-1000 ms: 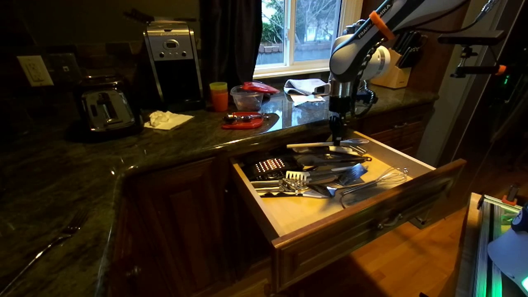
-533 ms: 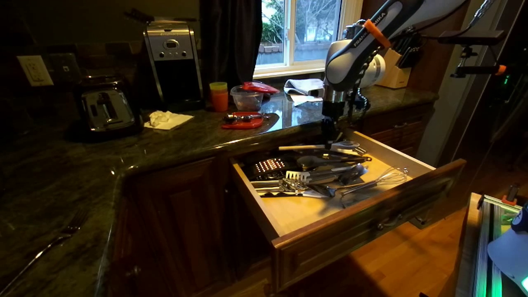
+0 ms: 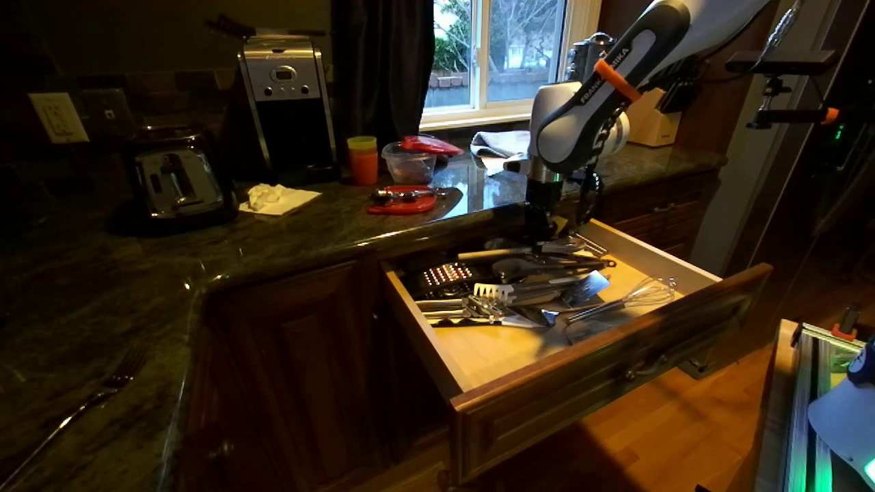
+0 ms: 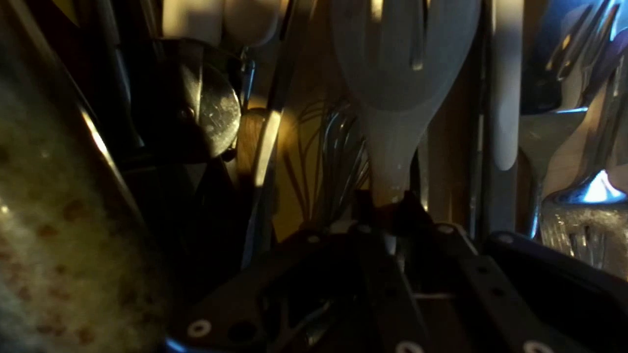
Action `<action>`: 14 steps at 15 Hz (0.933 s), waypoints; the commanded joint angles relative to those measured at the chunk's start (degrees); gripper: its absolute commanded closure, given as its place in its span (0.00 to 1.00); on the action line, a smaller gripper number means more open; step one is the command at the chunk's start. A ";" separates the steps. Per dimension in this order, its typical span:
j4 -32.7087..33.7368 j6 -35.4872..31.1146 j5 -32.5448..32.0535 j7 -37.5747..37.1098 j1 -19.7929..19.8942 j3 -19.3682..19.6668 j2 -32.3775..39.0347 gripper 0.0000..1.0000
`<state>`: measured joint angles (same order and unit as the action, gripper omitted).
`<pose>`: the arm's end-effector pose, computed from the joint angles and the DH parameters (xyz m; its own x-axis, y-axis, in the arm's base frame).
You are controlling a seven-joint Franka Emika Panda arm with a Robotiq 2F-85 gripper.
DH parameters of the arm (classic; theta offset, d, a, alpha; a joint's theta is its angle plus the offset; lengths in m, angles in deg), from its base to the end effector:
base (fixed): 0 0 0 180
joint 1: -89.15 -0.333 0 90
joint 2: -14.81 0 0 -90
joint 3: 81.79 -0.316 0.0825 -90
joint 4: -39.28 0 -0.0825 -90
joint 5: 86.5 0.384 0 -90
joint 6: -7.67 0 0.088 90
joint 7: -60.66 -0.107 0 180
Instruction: Put the slotted spoon in the open drawer.
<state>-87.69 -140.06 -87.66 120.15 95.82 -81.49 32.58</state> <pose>0.5534 -0.0673 0.2406 0.5944 0.8040 0.0150 0.8026 -0.5943 0.0516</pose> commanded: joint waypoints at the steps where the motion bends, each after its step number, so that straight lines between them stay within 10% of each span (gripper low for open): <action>1: 1.56 -1.28 -1.69 -2.32 -0.14 -0.47 2.27 0.96; 7: 2.29 -1.01 -2.97 -4.13 -0.27 -0.67 3.32 0.96; 8: 2.13 -1.24 -3.57 -4.37 -0.40 -0.54 3.21 0.58; 14: -0.14 2.11 -7.96 -3.33 -0.03 -0.51 -0.34 0.22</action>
<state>-86.85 -140.12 -93.35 116.27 95.56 -82.16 34.46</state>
